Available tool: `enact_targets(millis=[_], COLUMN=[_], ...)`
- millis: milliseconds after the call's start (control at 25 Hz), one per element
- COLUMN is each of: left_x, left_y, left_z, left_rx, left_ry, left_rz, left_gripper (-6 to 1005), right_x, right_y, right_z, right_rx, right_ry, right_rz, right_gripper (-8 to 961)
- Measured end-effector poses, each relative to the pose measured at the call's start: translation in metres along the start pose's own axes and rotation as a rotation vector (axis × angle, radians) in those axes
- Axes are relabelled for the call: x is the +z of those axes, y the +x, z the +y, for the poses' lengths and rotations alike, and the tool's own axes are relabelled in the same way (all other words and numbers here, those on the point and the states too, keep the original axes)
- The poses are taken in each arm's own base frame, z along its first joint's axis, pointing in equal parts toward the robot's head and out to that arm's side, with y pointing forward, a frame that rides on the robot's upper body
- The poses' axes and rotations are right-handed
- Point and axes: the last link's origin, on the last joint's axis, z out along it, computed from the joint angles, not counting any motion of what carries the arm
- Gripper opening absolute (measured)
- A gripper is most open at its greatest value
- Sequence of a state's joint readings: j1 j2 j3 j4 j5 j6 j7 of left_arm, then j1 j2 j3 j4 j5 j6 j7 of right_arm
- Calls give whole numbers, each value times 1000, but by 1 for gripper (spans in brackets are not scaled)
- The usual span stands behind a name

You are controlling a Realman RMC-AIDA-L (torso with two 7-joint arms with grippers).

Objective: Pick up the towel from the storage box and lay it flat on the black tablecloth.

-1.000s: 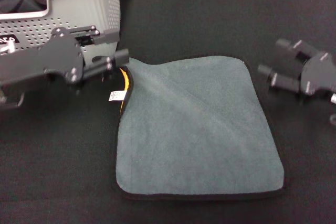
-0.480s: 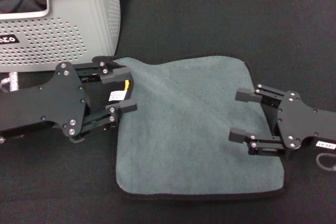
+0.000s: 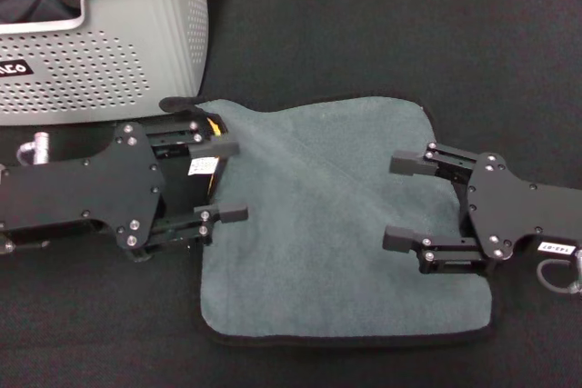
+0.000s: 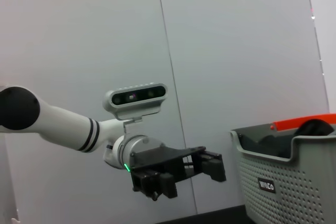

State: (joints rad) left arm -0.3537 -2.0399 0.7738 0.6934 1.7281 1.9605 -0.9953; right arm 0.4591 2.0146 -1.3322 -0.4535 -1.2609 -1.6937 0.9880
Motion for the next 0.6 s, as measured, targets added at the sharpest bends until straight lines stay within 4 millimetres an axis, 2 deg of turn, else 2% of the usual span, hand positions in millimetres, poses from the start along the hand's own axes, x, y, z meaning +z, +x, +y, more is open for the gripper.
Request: enact_targets(millis=[600], left_x=[3], left_y=[-1], left_z=[2], left_rx=[-53], left_ry=[-11], left_rz=[11], left_gripper=[615], right_x=[8], right_y=[4], right_z=[4], right_rx=[2], right_ry=[-28], right_rz=[12], right_gripper=[832])
